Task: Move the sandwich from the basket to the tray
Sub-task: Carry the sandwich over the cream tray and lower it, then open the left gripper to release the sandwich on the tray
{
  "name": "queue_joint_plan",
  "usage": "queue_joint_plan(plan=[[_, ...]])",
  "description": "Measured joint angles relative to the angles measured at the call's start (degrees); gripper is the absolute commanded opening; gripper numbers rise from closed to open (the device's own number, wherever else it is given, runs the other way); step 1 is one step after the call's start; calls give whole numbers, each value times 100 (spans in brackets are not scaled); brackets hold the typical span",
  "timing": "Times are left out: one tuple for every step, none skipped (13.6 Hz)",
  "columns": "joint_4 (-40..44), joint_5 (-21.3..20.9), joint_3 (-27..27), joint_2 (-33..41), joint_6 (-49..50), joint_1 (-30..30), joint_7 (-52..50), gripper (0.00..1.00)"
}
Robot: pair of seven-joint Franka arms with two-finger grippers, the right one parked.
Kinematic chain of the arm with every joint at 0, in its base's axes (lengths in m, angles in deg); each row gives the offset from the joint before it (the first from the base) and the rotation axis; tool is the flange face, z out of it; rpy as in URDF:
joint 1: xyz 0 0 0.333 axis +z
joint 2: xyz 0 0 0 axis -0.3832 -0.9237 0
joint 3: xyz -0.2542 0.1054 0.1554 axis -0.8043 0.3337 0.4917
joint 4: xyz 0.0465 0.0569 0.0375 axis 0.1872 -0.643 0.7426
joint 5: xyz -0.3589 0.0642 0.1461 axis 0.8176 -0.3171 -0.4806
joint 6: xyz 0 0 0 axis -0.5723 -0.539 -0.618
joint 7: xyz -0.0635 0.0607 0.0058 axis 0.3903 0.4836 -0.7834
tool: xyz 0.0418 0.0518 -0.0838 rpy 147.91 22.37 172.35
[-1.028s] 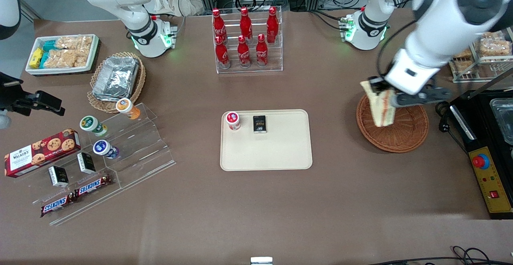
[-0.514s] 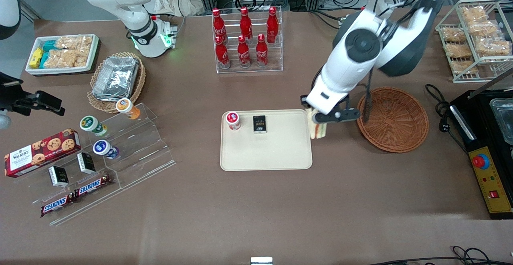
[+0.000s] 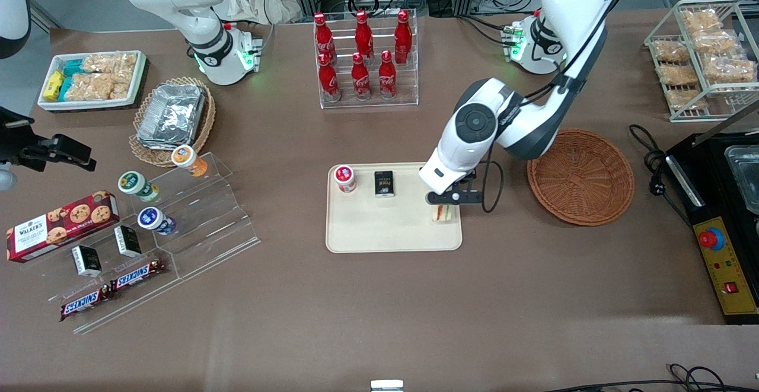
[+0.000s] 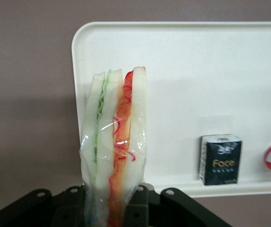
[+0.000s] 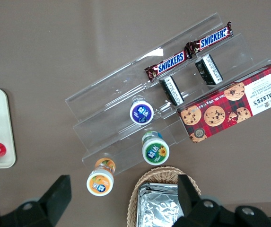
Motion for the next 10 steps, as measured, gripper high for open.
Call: queue_joint_plan(plan=[[0,-234,1,-161,-71,-23,-111,0],[0,-446,1,-320,-192,-47,-232,0],[1,-625,1,-469,-306,-68,-342,1],[2,-779,1,-601,-373,-84,-415,38],[4,-905,1,-707,-408,-90,-457,99],[13,-1001,4,-778,-420,-90,-468,100],[36,-1052,5,-801,-425,-89,-468,100],[52,-1086,5,-801,-424,-89,-470,100],[60,-1103,10,-801,-424,-89,-472,100],[65,-1108,16,-801,-424,-87,-472,100]])
